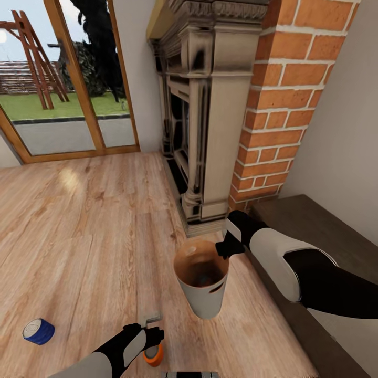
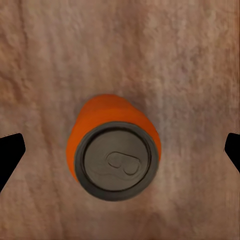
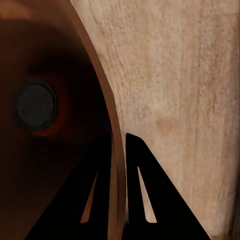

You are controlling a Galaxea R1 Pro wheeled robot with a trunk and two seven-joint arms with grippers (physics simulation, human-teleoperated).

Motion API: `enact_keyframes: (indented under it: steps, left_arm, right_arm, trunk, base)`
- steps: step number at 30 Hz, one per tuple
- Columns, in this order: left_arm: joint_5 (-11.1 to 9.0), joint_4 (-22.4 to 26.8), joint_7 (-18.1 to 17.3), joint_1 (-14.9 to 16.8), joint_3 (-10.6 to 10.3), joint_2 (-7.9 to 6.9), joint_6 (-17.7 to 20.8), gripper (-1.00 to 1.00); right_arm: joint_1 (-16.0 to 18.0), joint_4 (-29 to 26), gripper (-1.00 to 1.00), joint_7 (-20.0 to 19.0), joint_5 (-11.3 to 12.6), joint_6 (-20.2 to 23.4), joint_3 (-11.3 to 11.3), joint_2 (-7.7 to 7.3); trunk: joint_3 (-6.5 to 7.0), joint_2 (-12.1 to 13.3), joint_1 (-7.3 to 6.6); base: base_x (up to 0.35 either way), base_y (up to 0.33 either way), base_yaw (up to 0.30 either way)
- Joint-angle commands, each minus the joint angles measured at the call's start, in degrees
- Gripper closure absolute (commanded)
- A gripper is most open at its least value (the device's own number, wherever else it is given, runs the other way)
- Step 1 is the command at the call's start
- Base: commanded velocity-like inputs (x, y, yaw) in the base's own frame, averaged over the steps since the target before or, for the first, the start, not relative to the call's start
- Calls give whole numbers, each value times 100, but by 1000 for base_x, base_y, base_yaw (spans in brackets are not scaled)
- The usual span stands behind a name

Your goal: Put the three can of soda from the living room inside the tash can in the kitchen.

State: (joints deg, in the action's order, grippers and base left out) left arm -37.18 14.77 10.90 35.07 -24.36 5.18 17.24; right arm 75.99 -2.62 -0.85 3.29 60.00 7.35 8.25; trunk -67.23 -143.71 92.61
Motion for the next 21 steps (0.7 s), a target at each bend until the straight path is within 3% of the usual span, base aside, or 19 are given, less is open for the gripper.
enact_keyframes:
  steps: [1, 8, 14, 21]
  left_arm:
    - [0, 0, 0, 0, -2, 0, -1, -100]
    - [7, 0, 0, 0, -7, 0, -63, -100]
    - [2, 0, 0, 1, -8, 0, -84, -100]
    - [1, 0, 0, 0, -8, 0, -95, -100]
  right_arm:
    - [3, -1, 100, -29, 145, 0, -119, 1]
    - [3, -1, 100, -29, 145, 0, -119, 1]
    - [3, -1, 100, -30, 145, 0, -119, 1]
    - [3, -1, 100, -31, 145, 0, -119, 1]
  trunk:
    - [-22, -2, 1]
    - [-177, -12, 19]
    - [-177, -12, 19]
    - [-310, -20, 35]
  base:
    - [0, 0, 0]
    - [0, 0, 0]
    - [0, 0, 0]
    - [0, 0, 0]
